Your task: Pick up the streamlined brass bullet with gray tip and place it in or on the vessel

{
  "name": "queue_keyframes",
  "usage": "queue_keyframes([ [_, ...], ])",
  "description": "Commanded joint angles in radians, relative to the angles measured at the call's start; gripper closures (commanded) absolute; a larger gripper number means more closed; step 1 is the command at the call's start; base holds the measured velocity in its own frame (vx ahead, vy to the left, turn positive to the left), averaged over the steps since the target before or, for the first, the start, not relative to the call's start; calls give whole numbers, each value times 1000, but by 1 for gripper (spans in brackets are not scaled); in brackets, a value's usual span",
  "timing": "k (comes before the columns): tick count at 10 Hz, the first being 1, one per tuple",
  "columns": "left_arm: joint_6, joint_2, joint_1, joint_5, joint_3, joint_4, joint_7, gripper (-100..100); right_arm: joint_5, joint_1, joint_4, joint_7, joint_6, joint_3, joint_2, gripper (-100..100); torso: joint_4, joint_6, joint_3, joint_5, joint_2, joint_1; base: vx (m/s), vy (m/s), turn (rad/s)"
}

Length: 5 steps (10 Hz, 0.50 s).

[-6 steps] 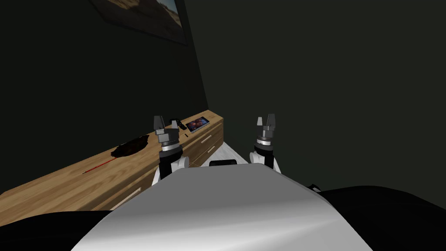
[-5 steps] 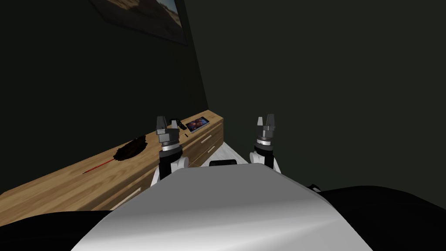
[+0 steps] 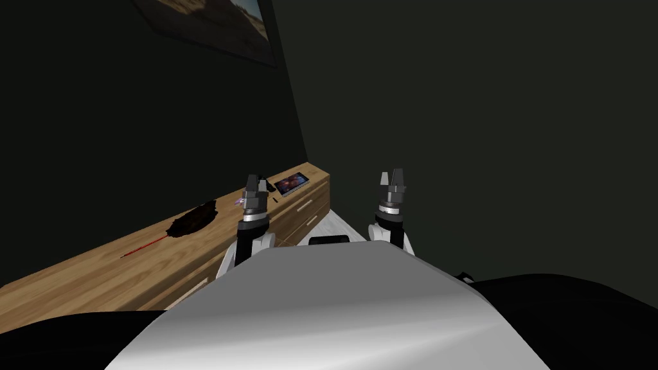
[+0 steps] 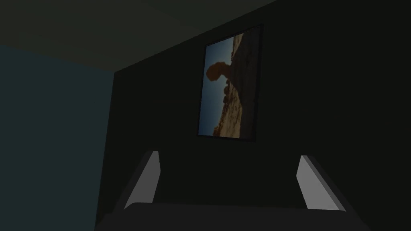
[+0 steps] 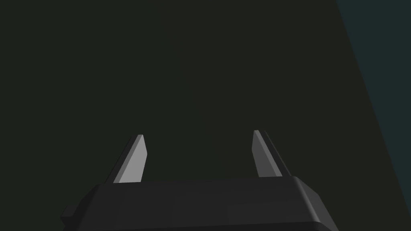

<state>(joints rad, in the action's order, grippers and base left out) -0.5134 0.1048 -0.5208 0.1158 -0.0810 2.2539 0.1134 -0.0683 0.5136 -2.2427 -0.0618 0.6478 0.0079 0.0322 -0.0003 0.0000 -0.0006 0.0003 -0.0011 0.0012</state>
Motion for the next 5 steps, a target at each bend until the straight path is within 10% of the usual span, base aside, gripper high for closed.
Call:
queue_keyframes([
  [1, 2, 29, 3, 29, -11, -46, 38, -100, 0, 0, 0, 0, 0, 0, 0, 0, 0, 0, 0, 0, 0, 0, 25, 21, -5],
  [5, 8, 42, 12, 79, -26, -123, 99, -100, 0, 0, 0, 0, 0, 0, 0, 0, 0, 0, 0, 0, 0, 0, 18, 18, -5],
])
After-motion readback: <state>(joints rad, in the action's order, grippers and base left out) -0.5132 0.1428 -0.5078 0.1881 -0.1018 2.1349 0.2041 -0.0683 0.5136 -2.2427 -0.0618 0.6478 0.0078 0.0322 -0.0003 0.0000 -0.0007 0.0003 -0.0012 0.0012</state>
